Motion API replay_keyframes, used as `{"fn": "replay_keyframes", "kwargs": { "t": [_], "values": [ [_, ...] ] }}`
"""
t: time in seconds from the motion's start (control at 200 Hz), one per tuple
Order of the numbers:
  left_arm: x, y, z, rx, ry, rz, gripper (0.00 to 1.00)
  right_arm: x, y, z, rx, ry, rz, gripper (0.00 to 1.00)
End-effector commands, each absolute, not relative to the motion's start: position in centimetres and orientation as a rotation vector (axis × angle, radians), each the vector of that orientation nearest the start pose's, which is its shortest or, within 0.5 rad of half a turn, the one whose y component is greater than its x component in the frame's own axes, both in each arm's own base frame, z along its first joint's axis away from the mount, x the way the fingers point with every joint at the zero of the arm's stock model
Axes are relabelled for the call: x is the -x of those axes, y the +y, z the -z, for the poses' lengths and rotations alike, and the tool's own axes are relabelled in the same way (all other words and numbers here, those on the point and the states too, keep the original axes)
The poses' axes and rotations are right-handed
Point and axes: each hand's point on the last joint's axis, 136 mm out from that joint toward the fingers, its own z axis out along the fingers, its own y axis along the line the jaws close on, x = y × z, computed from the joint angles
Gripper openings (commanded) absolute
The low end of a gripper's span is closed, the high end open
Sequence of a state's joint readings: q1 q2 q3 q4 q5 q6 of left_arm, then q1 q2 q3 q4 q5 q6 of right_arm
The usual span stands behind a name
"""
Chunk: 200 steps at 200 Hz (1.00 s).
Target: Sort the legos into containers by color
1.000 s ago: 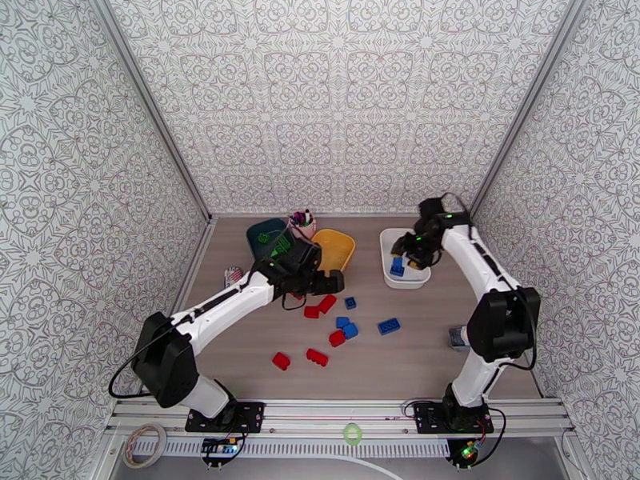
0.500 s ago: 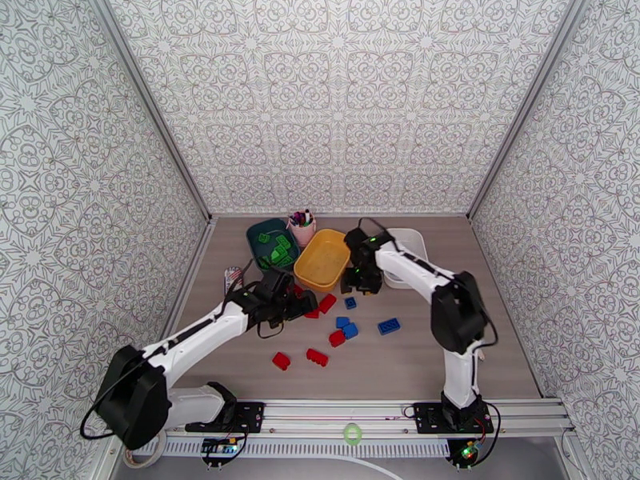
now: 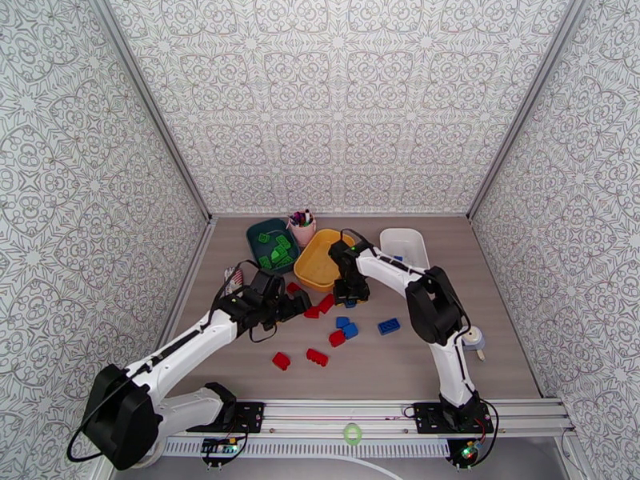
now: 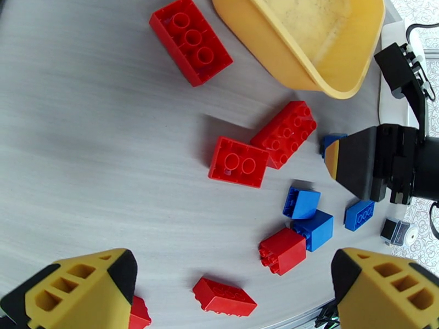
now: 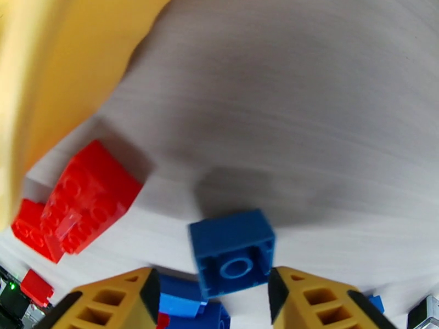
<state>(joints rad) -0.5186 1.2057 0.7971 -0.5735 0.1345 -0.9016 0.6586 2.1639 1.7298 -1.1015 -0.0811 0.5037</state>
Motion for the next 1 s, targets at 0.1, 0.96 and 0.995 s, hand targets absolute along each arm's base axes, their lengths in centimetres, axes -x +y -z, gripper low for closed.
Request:
{"fn": "replay_keyframes", "kwargs": {
  "t": [0.1,0.96,0.995],
  "values": [
    [-26.5,-18.0,-12.1,0.437,2.674,0.666,0.99,-33.2,26.5,-3.2,0.257,3.129,-0.060,0.53],
    [-28.1,-21.8,-12.9,0.295,2.698,0.678,0.99,-33.2,25.8,-2.5,0.187,3.134,-0.099,0.34],
    [-28.3,-22.1,-13.0,0.284,2.697,0.680,0.99,-33.2,25.7,-2.9,0.182,3.128,-0.102,0.34]
  ]
}}
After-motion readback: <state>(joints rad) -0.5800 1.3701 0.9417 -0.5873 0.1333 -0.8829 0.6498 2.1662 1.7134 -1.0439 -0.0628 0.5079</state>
